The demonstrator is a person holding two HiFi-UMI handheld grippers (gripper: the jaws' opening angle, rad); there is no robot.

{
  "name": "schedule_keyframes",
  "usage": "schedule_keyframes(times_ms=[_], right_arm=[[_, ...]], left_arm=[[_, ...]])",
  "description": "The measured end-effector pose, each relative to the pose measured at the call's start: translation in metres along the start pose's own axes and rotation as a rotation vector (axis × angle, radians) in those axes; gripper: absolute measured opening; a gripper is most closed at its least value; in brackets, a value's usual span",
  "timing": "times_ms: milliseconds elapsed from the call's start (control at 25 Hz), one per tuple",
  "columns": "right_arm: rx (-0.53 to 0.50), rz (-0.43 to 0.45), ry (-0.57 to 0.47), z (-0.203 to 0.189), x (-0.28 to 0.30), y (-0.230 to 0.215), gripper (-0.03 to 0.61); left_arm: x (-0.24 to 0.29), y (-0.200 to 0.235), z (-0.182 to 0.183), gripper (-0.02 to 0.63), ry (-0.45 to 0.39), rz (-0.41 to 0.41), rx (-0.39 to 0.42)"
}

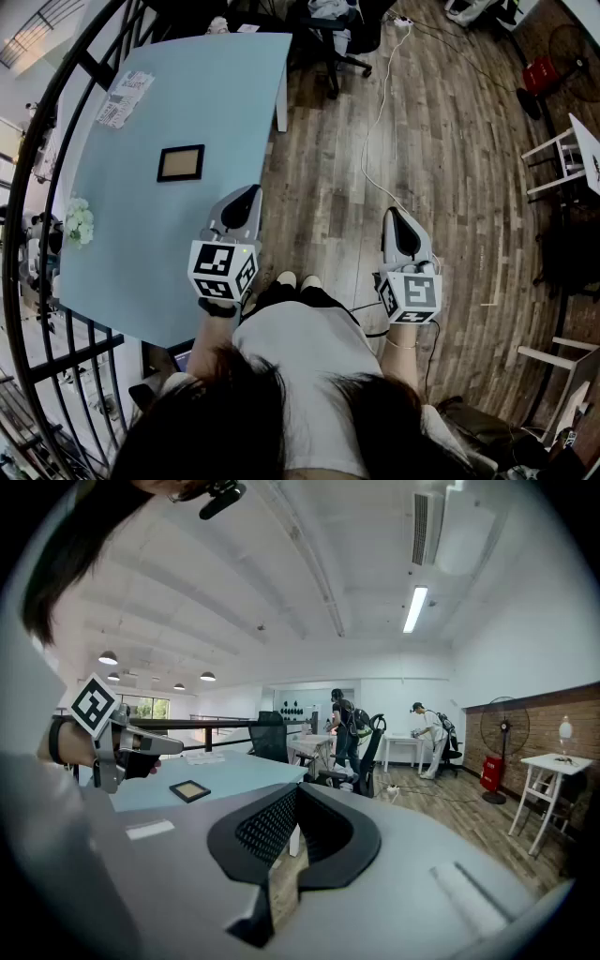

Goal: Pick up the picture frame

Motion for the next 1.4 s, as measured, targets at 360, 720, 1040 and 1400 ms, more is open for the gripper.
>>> schedule_keyframes(times_ms=[360, 720, 1040, 1400], right_arm=[[0.045, 0.073, 0.035, -0.013, 0.007, -0.011, 0.002], [0.057, 0.106, 0.043, -0.019, 0.052, -0.02, 0.003], [0.057, 0.165, 0.026, 0.0, 0.156, -0.039, 0.003], [0.022, 0.261, 0.018, 0.03, 0.267, -0.024, 0.006]], left_arm=[[0.007, -0.011, -0.008, 0.058, 0.028, 0.049, 0.024], [0.037, 0.013, -0.007, 0.058, 0.032, 0.096, -0.003], [0.114, 0.059, 0.021, 0.058, 0.028, 0.119, -0.025], [0.157, 0.127, 0.052, 0.06, -0.006, 0.151, -0.103]])
Point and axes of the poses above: the fingertips, and each gripper's own axes: x forward along the fingers, y to its left, z out of its top, the point moved 5 cm from there along -x, backward along the fingers, and after that the axes turned 13 degrees about -x, right-handed, at the moved point
